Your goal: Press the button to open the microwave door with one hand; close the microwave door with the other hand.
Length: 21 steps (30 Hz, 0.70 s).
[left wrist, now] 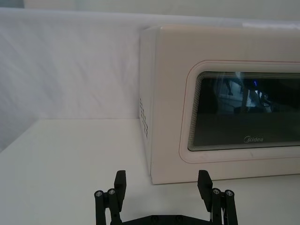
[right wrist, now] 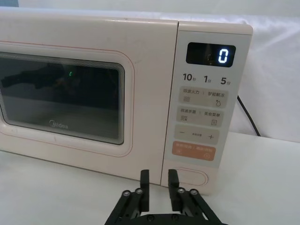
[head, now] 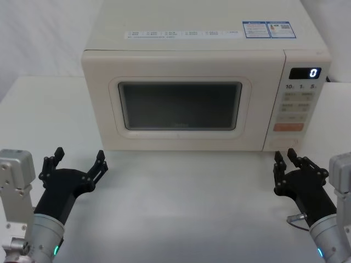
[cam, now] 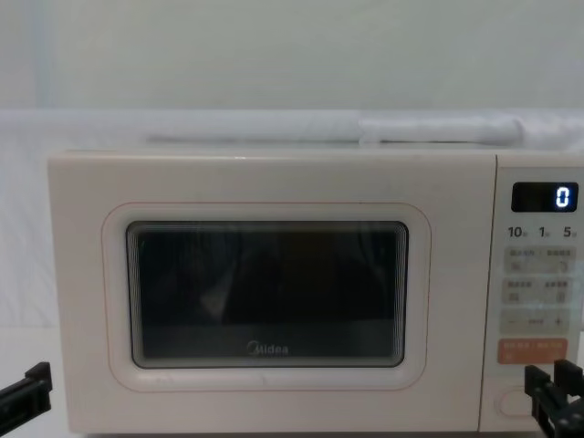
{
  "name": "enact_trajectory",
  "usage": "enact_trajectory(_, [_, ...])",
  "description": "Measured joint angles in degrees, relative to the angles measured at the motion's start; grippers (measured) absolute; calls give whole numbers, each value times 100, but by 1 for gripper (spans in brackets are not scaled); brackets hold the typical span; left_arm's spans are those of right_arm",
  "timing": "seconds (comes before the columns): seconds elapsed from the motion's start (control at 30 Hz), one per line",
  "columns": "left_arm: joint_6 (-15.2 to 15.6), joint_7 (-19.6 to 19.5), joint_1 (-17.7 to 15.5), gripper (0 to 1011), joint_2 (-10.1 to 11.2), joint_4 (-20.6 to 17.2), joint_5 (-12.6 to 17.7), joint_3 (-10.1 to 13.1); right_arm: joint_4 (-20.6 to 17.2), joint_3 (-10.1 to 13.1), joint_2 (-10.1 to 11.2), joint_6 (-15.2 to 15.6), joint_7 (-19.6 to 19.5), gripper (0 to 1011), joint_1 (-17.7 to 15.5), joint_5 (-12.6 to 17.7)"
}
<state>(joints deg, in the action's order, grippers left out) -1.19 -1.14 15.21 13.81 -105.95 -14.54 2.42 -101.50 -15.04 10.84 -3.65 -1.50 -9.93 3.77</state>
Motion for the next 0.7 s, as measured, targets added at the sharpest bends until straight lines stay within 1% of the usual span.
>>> enact_trajectory(0.07, [0, 0, 0, 1001, 0, 0, 0, 0, 0, 0, 0, 0, 0, 222, 0, 0])
enact_trajectory(0.1, [0, 0, 0, 1001, 0, 0, 0, 0, 0, 0, 0, 0, 0, 163, 0, 0])
enact_trajectory(0.13, [0, 0, 0, 1001, 0, 0, 0, 0, 0, 0, 0, 0, 0, 163, 0, 0])
enact_trajectory(0.23, [0, 0, 0, 1001, 0, 0, 0, 0, 0, 0, 0, 0, 0, 59, 0, 0])
enact_trajectory(0.33, [0, 0, 0, 1001, 0, 0, 0, 0, 0, 0, 0, 0, 0, 0, 0, 0])
enact_trajectory(0.7, [0, 0, 0, 1001, 0, 0, 0, 0, 0, 0, 0, 0, 0, 0, 0, 0])
